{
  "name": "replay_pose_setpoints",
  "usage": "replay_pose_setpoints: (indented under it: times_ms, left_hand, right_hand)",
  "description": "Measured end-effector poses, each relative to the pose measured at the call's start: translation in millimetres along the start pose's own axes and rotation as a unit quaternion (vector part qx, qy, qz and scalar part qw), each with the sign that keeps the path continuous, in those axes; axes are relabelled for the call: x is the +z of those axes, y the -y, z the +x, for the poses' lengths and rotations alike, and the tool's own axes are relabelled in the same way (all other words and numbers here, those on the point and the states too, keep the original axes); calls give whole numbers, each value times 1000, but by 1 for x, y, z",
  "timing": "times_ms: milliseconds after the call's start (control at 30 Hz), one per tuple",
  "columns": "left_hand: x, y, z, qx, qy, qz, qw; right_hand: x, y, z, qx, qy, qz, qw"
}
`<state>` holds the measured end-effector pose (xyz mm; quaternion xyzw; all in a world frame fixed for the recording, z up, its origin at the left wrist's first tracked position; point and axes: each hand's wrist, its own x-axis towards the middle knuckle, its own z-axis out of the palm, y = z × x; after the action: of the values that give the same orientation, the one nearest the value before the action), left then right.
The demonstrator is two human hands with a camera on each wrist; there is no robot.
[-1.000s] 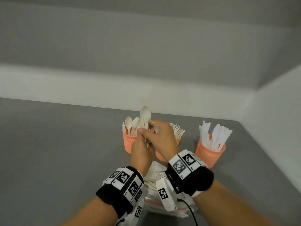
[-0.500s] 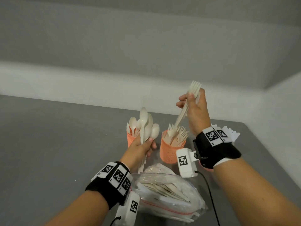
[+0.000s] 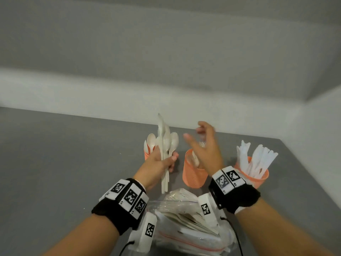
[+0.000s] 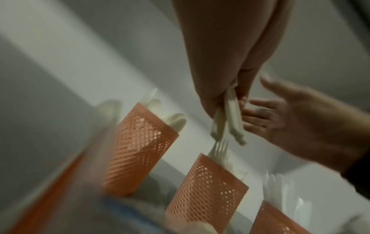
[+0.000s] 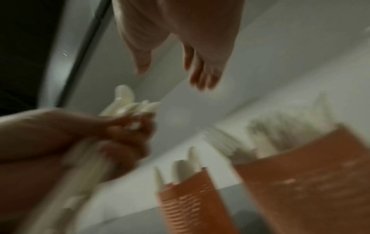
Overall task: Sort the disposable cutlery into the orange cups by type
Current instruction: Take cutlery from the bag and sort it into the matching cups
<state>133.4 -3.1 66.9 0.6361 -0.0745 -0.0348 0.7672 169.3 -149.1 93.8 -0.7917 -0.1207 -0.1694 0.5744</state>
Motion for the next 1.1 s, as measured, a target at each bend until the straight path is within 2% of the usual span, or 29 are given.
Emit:
replay_pose_setpoints:
  times_ms: [67, 100, 167, 233, 300, 367, 433, 500, 533, 567, 667, 800, 933, 1100]
  left_hand:
    - [14, -6, 1, 48, -33, 138, 989]
    - [21, -8, 2, 75, -39, 200, 976]
    - [28, -9, 3, 114, -36, 281, 952]
    - [23, -9, 3, 116, -13, 327, 938]
    - [11, -13, 1, 104, 24, 362, 926]
    - [-2, -18, 0, 111, 39, 335, 935]
    - [-22, -20, 6, 119, -41, 268, 955]
    - [-49, -15, 18, 106, -159, 225, 955]
    - [-61, -11, 24, 87, -193, 228, 950]
    - [-72, -5, 29, 56, -197, 247, 947]
    - [-85, 11, 44, -39, -117, 317, 940]
    - [-77, 22, 61, -40, -59, 352, 933]
    - [-69, 29, 64, -16, -74, 355, 932]
    - [-67, 34, 54, 11, -94, 366, 926]
  right_hand:
    - [21, 13, -13, 112, 123, 94, 982]
    - [30, 13, -15, 148, 134, 117, 973]
    - [36, 15, -9, 203, 96, 179, 958]
    - [33, 15, 1, 245, 73, 256, 932]
    - [31, 14, 8, 243, 68, 272, 929]
    - [35, 12, 13, 221, 46, 263, 938]
    - [39, 8, 20, 203, 11, 274, 940]
    - [42, 3, 29, 188, -24, 283, 940]
    - [43, 0, 32, 180, -36, 287, 940]
    - [45, -2, 34, 173, -44, 293, 939]
    - [57, -5, 43, 150, -59, 323, 933]
    - [77, -9, 55, 144, -75, 337, 927]
    - [91, -20, 58, 144, -72, 265, 951]
    - [87, -38, 46, 138, 13, 221, 965]
